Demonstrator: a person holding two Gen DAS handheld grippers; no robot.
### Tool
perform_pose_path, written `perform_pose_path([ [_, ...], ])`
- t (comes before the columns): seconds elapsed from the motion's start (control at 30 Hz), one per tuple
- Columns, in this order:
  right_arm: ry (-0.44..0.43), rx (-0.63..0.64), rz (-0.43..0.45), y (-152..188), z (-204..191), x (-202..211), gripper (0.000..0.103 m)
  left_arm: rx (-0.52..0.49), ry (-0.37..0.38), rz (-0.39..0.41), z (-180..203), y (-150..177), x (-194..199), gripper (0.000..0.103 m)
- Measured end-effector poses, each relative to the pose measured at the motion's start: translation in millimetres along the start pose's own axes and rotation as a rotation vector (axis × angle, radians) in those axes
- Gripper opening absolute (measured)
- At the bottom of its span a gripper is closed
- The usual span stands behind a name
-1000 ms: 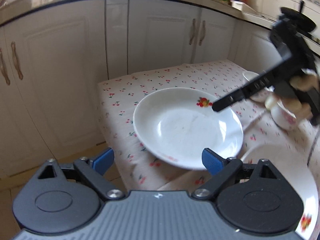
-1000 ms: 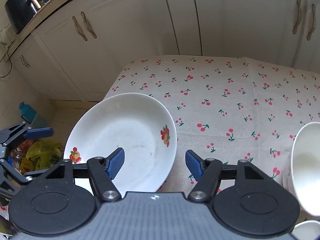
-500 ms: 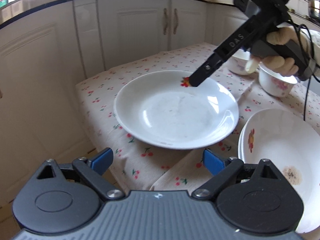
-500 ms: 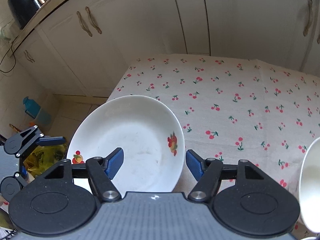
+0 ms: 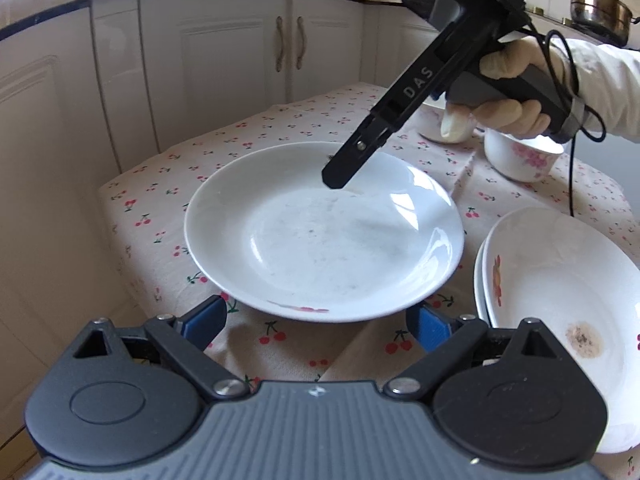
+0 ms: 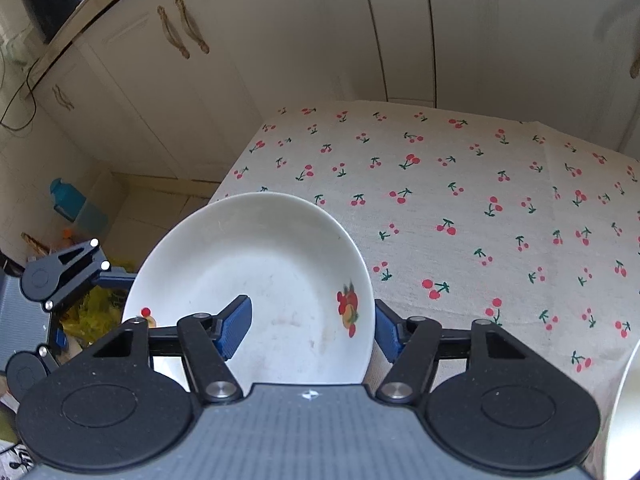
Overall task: Organize plates and bowls
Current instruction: 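Grip the oval dish rims with both tools and lift it off the cloth, then carry the oval dish with both tools over the stacked plates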
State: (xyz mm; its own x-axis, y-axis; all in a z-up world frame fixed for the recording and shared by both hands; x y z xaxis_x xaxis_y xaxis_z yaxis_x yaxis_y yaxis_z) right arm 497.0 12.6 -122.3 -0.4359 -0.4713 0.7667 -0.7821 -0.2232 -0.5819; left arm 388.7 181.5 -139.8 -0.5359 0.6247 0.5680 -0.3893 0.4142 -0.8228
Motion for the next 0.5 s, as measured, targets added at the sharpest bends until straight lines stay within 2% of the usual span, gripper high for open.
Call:
perform_pose_path([
  [0.13, -0.001, 0.003, 0.004, 0.5, -0.4, -1.3, 0.07, -0.022, 0.017, 0.009, 2.5, -2.3, -1.4, 0.096],
  [0.5, 0.001, -0.016, 0.007, 0.6, 2.0, -1.8, 0.07, -0.046, -0.008, 0.002, 7.1, -6.6, -1.8, 0.096],
])
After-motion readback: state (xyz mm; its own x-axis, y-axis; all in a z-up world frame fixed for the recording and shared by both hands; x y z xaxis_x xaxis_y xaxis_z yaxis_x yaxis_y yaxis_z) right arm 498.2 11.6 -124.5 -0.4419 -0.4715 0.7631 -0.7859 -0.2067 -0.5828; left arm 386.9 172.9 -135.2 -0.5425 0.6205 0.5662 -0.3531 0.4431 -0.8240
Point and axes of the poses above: each gripper's, at about its wrist camera, not at the fingertips, and x roughly against the way its jaws point, z to its right, y to its underside, the point moved 6 cm from there along -x, roughly the way its jaws point, and after that the axes turned 6 degrees about z, right-handed, at the moved point
